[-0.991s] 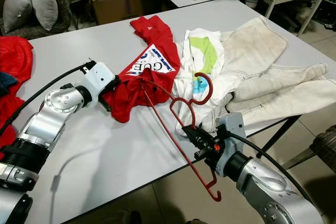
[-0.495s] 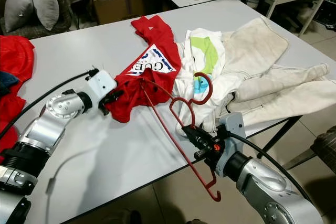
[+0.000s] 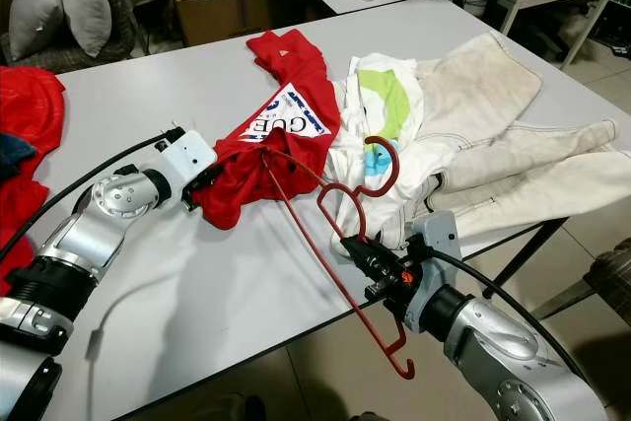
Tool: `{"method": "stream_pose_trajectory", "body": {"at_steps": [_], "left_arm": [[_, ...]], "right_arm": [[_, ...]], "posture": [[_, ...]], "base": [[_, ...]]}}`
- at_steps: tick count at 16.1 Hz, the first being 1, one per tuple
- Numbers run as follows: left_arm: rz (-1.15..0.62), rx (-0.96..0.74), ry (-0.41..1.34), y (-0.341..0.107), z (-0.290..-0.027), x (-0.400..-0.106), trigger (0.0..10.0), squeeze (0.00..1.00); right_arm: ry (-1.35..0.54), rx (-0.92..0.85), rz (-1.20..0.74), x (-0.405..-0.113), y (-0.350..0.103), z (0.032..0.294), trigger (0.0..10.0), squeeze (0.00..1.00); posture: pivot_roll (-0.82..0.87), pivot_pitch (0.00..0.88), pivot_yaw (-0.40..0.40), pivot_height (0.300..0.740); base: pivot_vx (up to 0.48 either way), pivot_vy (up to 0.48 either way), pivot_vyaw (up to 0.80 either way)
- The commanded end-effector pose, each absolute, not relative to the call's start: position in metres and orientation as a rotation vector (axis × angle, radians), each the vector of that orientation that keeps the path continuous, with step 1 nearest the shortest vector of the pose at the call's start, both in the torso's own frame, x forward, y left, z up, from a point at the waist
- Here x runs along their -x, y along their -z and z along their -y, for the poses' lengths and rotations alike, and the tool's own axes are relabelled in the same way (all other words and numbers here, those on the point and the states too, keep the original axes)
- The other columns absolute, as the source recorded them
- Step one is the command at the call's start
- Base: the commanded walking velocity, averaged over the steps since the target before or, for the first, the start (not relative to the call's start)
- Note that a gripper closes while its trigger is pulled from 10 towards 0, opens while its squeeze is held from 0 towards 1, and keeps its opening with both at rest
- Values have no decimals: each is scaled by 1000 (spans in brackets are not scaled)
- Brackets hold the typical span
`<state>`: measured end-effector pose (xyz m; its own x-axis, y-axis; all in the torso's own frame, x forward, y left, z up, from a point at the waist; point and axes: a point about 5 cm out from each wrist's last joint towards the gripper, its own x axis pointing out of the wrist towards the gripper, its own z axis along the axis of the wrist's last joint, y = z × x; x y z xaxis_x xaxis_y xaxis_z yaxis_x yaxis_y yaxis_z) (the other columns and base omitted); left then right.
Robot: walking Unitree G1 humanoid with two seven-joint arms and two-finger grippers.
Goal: Hang hanger
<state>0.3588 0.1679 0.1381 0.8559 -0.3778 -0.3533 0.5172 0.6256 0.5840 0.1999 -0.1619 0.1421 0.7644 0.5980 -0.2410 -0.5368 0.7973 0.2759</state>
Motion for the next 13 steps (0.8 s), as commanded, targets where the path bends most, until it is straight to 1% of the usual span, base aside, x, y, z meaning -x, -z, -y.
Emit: {"method": "stream_pose_trajectory", "body": {"at_steps": [1, 2, 10, 13], "left_arm": [[-188, -719, 498, -144, -171, -362, 3451, 0], [-187, -699, 501, -144, -171, -362, 0, 0], [-191, -647, 568, -139, -163, -359, 0, 0], [-186, -613, 569, -138, -162, -358, 0, 0]], "right_arm": [[-635, -189, -311, -198, -146, 160, 10000, 0], [-635, -189, -311, -198, -146, 160, 10000, 0], [-638, -187, -306, -200, -146, 160, 10000, 0], [-641, -188, -301, -200, -147, 158, 10000, 0]], "posture": [[12, 63, 69, 740], [13, 64, 69, 740], [15, 60, 71, 740], [15, 57, 71, 740]], "base": [[0, 0, 0], [0, 0, 0], [0, 0, 0], [0, 0, 0]]}}
